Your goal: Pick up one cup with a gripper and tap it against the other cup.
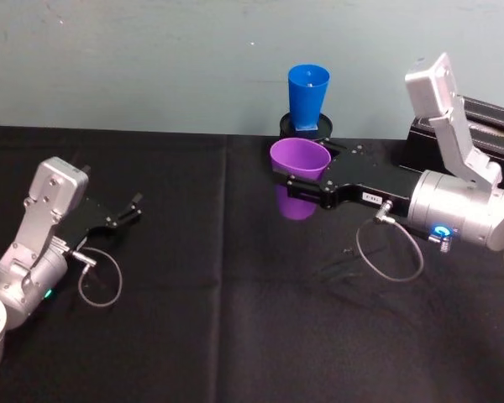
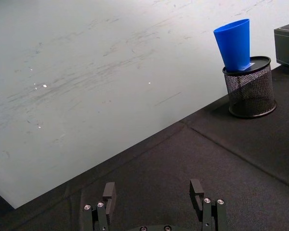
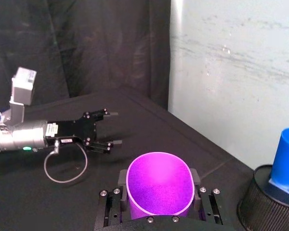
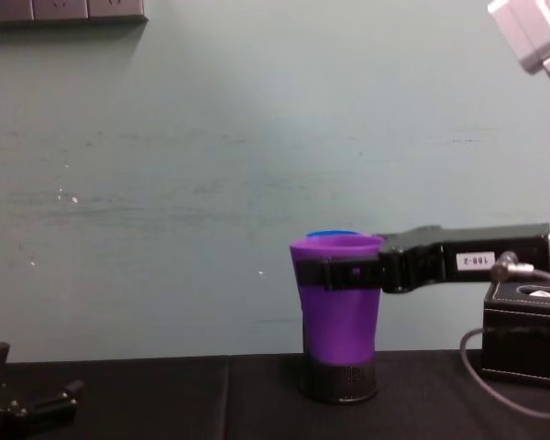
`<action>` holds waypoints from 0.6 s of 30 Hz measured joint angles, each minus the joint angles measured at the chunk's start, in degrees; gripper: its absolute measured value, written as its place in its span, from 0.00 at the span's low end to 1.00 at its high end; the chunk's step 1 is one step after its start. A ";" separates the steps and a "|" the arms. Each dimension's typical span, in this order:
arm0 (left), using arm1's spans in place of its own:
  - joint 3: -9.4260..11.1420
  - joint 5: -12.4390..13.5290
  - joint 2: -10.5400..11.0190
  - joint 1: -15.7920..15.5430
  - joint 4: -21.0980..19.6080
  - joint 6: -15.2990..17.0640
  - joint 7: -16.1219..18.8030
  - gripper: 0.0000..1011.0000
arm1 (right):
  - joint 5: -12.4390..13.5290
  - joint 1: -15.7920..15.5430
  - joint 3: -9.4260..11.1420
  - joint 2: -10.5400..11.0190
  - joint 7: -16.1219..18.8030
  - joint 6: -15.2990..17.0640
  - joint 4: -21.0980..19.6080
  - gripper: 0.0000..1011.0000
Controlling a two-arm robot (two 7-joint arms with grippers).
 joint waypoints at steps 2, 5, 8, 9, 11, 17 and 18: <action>0.00 0.00 0.00 0.00 0.00 0.00 0.00 0.99 | 0.03 0.03 -0.44 0.00 -0.40 -0.22 0.64 0.72; 0.00 0.00 0.00 0.00 0.00 0.00 0.00 0.99 | 0.04 0.05 -0.46 0.00 -0.45 -0.25 0.68 0.72; 0.00 0.00 0.00 0.00 0.00 0.00 0.00 0.99 | 0.04 0.05 -0.41 0.00 -0.45 -0.25 0.62 0.72; 0.00 0.00 0.00 0.00 0.00 0.00 0.00 0.99 | 0.04 0.05 -0.40 0.00 -0.45 -0.24 0.60 0.72; 0.00 0.00 0.00 0.00 0.00 0.00 0.00 0.99 | 0.04 0.05 -0.37 0.00 -0.45 -0.23 0.57 0.72; 0.00 0.00 0.00 0.00 0.00 0.00 0.00 0.99 | 0.04 0.05 -0.27 0.02 -0.44 -0.20 0.46 0.72; 0.00 0.00 0.00 -0.01 0.00 0.00 0.00 0.99 | 0.04 0.04 -0.25 0.02 -0.44 -0.19 0.44 0.72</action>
